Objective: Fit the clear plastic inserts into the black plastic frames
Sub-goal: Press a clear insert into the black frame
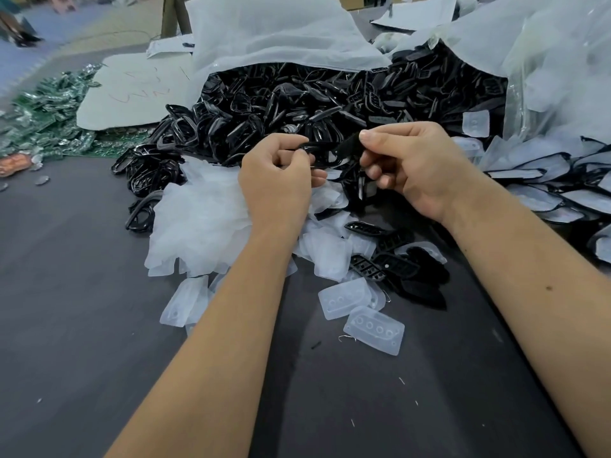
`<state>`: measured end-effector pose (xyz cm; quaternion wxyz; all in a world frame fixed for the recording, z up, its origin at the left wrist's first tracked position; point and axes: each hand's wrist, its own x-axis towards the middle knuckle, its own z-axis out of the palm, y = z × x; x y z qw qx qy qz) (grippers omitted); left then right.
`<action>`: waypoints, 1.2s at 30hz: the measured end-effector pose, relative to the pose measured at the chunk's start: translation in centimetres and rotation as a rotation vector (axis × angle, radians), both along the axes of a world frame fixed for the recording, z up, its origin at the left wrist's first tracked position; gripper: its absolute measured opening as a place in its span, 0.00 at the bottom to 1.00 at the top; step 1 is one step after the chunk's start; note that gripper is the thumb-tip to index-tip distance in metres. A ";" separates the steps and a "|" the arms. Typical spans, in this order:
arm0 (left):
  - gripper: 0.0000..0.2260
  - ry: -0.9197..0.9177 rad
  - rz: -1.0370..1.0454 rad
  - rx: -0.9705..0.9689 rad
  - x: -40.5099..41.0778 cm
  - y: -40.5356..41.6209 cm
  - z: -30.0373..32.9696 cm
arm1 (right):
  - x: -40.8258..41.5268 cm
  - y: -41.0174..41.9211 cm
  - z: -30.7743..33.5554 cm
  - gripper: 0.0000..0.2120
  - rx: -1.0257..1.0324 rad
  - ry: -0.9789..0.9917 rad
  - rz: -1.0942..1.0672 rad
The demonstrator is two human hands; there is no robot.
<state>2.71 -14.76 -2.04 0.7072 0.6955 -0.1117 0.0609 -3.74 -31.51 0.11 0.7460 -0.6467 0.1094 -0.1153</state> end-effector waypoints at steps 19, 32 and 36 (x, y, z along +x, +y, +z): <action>0.04 0.090 -0.135 -0.122 -0.1 0.0 0.0 | 0.3 2.4 -0.8 0.05 -0.999 -0.481 -0.454; 0.04 0.226 -0.218 -0.353 -0.2 0.3 0.6 | 0.8 4.5 -1.1 0.08 -1.014 -0.313 -0.297; 0.07 0.236 -0.199 -0.341 -0.3 0.1 0.6 | 0.6 3.9 -1.0 0.09 -0.660 -0.274 -0.231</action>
